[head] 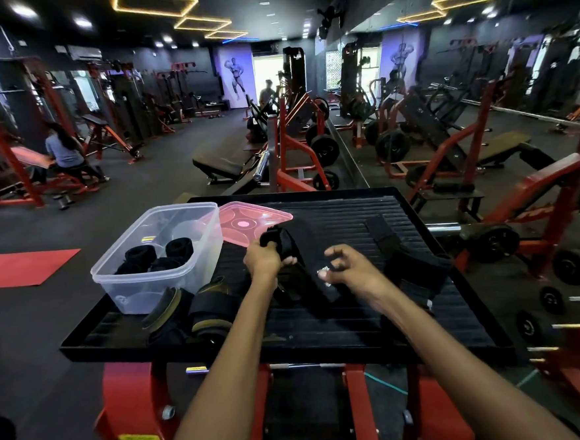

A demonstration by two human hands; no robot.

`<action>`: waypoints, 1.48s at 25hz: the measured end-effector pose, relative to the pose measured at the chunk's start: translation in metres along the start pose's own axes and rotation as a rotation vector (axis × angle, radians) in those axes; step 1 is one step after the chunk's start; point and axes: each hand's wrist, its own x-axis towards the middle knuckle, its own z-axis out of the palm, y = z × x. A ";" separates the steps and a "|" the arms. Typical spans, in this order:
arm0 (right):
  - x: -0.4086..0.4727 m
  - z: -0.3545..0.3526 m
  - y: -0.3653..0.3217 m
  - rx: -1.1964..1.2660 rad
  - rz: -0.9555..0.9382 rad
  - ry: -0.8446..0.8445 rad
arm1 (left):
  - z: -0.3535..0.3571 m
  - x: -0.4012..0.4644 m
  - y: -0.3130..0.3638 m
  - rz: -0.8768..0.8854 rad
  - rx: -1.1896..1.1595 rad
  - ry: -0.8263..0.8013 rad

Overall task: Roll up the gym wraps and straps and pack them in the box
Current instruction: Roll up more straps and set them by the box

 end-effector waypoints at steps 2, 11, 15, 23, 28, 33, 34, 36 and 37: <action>0.005 0.018 0.018 -0.148 -0.029 0.066 | -0.001 -0.003 0.001 0.050 0.264 -0.003; 0.009 0.060 0.026 -0.371 -0.131 0.383 | -0.021 0.005 -0.005 0.190 0.648 -0.039; 0.014 0.056 0.020 -0.230 -0.098 0.124 | -0.024 0.012 -0.001 0.192 0.559 0.001; -0.003 0.005 0.014 0.014 -0.037 -0.480 | -0.016 0.007 0.001 0.244 0.497 0.013; 0.004 0.016 0.016 -0.286 -0.083 -0.321 | -0.013 0.010 0.000 0.204 0.522 -0.109; 0.024 0.044 0.029 -0.439 -0.055 0.037 | -0.024 0.015 0.007 0.218 0.642 -0.197; 0.025 0.050 0.033 -0.379 -0.043 0.129 | -0.028 0.015 0.008 0.192 0.636 -0.216; 0.023 0.060 0.036 -0.321 -0.074 0.280 | -0.035 0.015 0.005 0.123 0.628 -0.247; 0.021 0.064 0.035 -0.331 -0.095 0.321 | -0.039 0.015 0.004 0.102 0.639 -0.261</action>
